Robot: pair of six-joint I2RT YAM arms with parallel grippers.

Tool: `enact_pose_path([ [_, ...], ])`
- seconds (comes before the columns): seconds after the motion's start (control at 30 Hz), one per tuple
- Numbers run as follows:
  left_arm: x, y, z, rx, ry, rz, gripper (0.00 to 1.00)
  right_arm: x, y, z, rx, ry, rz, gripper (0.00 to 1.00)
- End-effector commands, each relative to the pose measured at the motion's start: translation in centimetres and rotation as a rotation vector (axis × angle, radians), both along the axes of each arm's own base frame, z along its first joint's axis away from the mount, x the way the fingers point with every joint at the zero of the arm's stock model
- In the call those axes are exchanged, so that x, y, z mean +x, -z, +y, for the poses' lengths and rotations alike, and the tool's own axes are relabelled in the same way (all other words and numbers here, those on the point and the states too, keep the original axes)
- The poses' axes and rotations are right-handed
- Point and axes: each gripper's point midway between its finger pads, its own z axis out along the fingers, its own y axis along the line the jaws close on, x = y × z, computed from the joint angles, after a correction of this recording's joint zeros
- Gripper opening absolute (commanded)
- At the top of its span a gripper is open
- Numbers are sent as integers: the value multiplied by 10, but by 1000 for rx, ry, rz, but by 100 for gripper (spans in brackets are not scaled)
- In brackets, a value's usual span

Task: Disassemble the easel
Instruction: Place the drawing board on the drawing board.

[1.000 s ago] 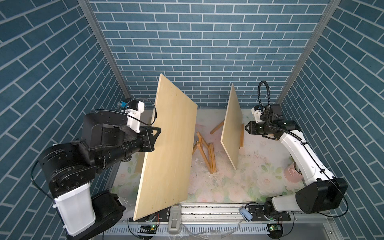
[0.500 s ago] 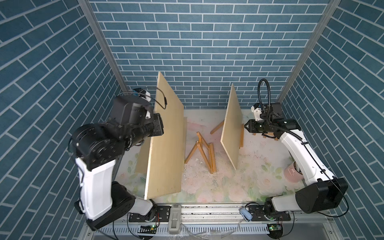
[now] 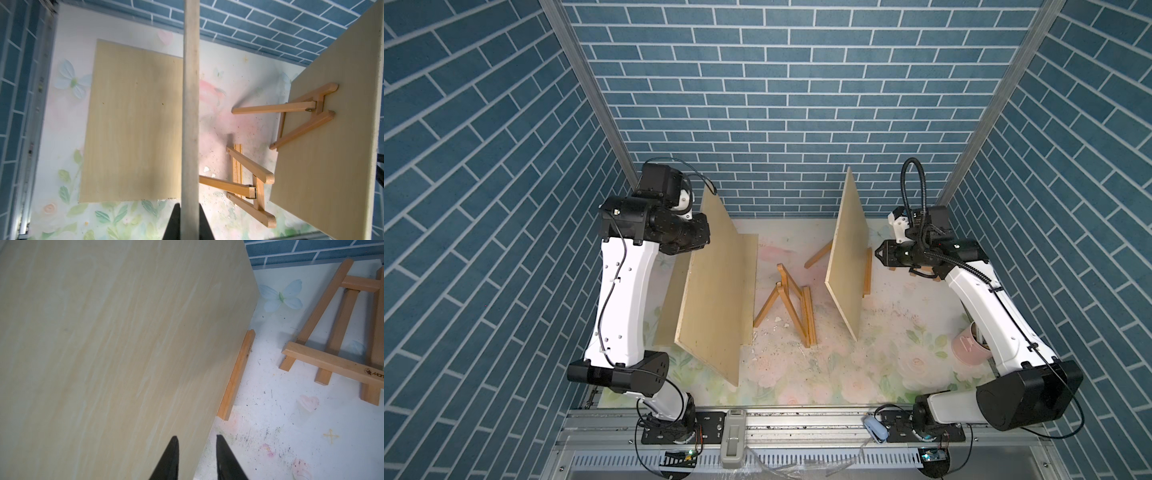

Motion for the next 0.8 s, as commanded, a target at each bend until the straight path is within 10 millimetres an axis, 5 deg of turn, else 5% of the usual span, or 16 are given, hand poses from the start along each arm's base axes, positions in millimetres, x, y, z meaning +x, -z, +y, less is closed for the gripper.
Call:
enact_pose_path([
  [0.0,25,-47,-18,-227,140,-257,0,-5,-8,-3,-10,14,-2,32],
  [0.4,71,13,55,-376,108,-237,0,-11,-12,-10,-32,56,0,32],
  [0.77,99,65,79,-499,167,-224,0,-17,-16,-13,-35,88,0,32],
])
